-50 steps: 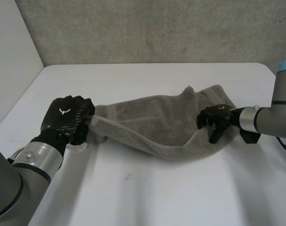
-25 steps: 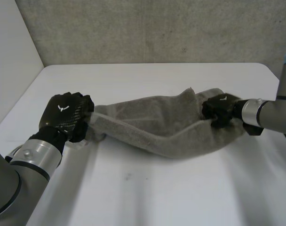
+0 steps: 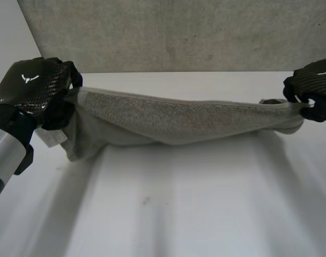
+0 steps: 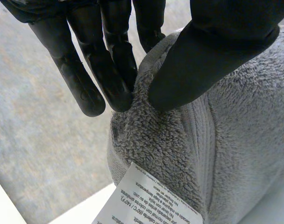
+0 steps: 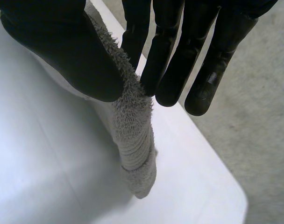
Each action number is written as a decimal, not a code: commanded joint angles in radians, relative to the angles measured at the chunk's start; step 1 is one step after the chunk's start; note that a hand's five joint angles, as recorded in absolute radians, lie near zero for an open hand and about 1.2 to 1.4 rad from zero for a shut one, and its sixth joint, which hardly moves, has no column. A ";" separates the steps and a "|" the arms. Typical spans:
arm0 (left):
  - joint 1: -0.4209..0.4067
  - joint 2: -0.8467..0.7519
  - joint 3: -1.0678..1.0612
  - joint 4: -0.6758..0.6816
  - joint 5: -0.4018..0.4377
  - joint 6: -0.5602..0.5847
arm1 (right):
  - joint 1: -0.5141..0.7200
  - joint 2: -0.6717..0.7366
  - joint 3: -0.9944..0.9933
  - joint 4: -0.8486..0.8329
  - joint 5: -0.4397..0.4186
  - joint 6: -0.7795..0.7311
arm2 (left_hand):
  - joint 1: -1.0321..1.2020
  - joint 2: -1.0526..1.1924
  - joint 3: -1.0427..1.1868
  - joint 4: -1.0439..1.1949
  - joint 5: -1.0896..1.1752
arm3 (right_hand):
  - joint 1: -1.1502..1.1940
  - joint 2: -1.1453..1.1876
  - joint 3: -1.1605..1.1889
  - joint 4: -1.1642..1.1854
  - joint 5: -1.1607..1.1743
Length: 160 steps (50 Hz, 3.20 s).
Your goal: Fold the laundry
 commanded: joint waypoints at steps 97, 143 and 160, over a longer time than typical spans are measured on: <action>0.091 -0.468 -0.174 0.503 0.061 0.127 | 0.165 0.272 0.257 -0.562 0.178 0.115 | 0.217 0.183 0.180 0.179 0.194 | -0.381 -0.590 -0.602 -0.608 -0.573; 0.096 -0.396 -0.173 0.502 0.061 0.120 | 0.004 0.438 0.392 -0.680 0.047 0.134 | 0.217 0.183 0.180 0.179 0.194 | -0.122 -0.332 -0.344 -0.350 -0.315; 0.096 -0.394 -0.174 0.502 0.061 0.120 | 0.005 0.464 0.363 -0.743 0.051 0.151 | 0.217 0.183 0.180 0.179 0.194 | 0.432 0.222 0.210 0.205 0.239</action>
